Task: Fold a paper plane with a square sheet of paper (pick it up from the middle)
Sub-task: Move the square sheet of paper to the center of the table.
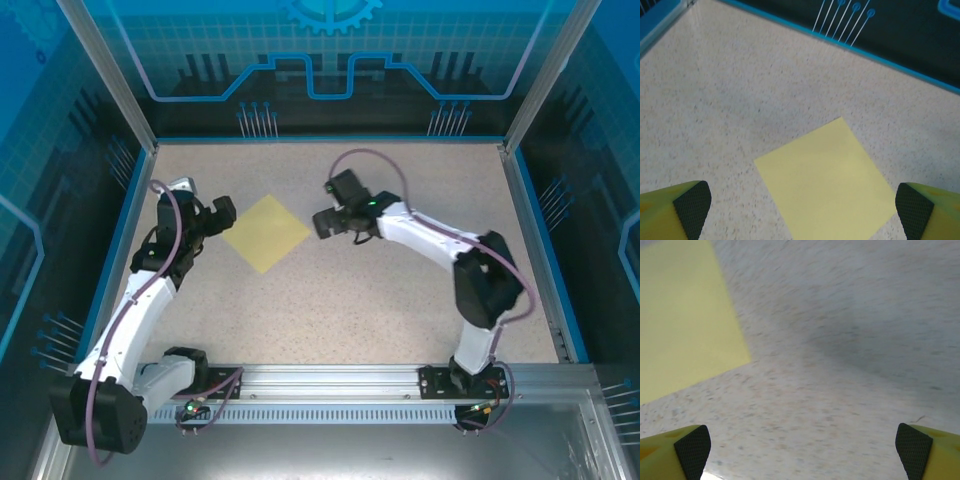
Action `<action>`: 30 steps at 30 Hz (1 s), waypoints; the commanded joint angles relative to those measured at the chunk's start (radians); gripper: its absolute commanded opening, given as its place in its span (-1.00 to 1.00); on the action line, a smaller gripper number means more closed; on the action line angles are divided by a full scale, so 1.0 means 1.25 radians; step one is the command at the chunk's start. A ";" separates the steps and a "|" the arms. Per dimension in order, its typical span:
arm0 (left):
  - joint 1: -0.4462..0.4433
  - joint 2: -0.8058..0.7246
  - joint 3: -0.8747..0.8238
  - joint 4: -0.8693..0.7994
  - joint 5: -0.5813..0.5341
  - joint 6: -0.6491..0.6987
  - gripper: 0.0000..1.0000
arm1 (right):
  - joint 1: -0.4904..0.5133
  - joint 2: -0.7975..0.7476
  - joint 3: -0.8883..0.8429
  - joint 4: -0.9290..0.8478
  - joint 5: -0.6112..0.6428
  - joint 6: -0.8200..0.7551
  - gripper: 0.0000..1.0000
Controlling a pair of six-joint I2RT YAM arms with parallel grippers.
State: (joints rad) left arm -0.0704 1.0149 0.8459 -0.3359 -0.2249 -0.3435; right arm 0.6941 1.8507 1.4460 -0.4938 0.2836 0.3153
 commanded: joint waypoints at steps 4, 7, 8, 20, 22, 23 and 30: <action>-0.005 0.006 0.034 -0.088 0.036 -0.022 0.97 | 0.090 0.208 0.236 -0.150 0.057 0.041 0.99; -0.005 0.004 0.032 -0.086 0.040 -0.019 0.97 | 0.116 0.314 0.358 -0.214 0.098 0.043 0.98; -0.005 0.005 0.030 -0.084 0.039 -0.018 0.97 | 0.118 0.342 0.397 -0.232 0.101 0.047 0.98; -0.005 0.006 0.019 -0.083 0.029 -0.019 0.97 | 0.119 0.555 0.617 -0.346 0.149 0.029 0.99; -0.005 0.007 0.019 -0.082 0.028 -0.020 0.98 | 0.117 0.562 0.610 -0.366 0.158 0.029 0.98; -0.005 0.008 0.018 -0.082 0.028 -0.021 0.97 | 0.114 0.560 0.598 -0.373 0.167 0.030 0.98; -0.006 0.016 0.018 -0.083 0.031 -0.027 0.97 | 0.070 0.411 0.288 -0.378 0.190 0.107 0.98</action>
State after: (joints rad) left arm -0.0704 1.0252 0.8501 -0.4221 -0.1936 -0.3622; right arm 0.8307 2.3898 1.9797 -0.8040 0.4808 0.4015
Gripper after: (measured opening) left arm 0.987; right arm 0.991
